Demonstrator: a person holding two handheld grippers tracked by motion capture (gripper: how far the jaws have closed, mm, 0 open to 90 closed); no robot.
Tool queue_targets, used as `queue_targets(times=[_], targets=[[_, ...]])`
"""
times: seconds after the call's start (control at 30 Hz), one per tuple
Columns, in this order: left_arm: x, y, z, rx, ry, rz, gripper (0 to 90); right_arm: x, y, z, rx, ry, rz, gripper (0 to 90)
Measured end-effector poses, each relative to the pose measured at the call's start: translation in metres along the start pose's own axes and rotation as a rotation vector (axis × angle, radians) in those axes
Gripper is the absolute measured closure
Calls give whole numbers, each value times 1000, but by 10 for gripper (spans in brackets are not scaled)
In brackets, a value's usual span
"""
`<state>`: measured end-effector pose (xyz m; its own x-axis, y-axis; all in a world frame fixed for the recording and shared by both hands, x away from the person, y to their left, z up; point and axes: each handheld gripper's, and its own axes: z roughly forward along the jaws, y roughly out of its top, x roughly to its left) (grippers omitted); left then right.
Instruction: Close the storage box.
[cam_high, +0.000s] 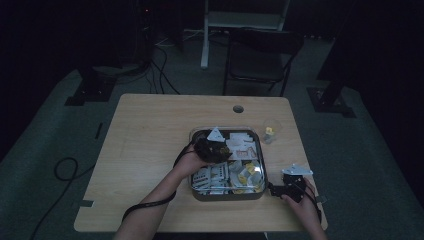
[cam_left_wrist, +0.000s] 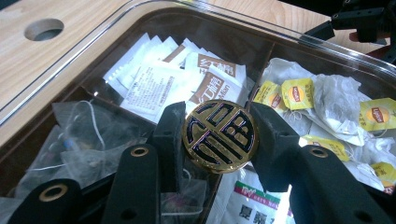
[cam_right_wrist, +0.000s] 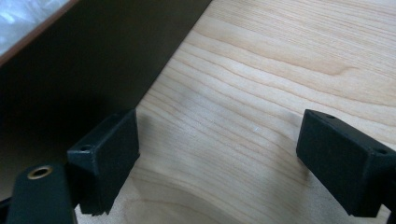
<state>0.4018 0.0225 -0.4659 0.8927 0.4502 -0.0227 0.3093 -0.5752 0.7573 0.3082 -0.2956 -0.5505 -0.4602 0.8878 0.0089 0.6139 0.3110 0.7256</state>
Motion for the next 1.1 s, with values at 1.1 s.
queue_targets(times=[1.1], targets=[[-11,-5,14,6,-16,-3,596,0,0,0,0,0,1,127]])
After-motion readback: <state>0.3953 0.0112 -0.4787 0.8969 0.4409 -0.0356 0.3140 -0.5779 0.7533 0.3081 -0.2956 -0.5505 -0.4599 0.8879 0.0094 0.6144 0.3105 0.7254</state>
